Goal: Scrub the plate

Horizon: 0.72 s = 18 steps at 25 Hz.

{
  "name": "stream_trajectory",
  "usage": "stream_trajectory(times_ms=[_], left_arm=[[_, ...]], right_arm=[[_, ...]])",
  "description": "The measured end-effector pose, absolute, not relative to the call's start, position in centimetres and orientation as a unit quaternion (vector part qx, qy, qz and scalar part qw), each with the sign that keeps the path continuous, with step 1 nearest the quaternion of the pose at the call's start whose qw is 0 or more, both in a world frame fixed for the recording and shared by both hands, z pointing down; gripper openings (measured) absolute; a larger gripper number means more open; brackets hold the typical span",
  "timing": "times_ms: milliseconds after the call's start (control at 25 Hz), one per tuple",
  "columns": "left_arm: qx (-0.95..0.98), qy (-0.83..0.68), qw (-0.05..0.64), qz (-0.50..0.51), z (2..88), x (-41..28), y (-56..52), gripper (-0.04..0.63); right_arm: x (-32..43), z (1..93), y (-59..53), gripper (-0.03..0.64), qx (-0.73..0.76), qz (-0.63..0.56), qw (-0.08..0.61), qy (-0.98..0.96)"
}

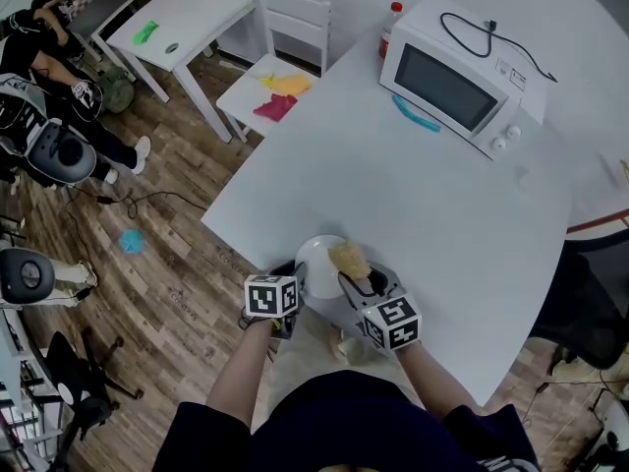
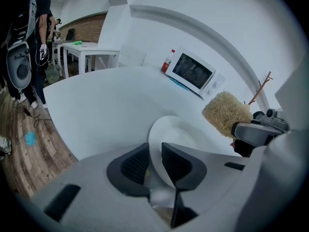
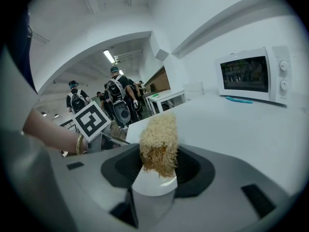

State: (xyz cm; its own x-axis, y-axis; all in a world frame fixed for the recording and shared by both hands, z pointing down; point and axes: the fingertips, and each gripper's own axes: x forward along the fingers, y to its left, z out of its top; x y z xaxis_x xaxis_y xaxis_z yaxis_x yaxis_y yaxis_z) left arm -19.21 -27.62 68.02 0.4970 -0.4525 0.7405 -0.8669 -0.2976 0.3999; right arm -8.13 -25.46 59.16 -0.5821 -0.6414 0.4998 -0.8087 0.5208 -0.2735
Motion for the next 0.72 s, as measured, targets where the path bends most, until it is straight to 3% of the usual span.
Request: stream_trajectory(times_ms=[720], left_arm=[[0.775,-0.484,0.350,0.206,63.3,-17.7,-26.3,0.054]], right_arm=[[-8.7,62.0,-27.6,0.179,0.402,0.186,0.234,-0.866]])
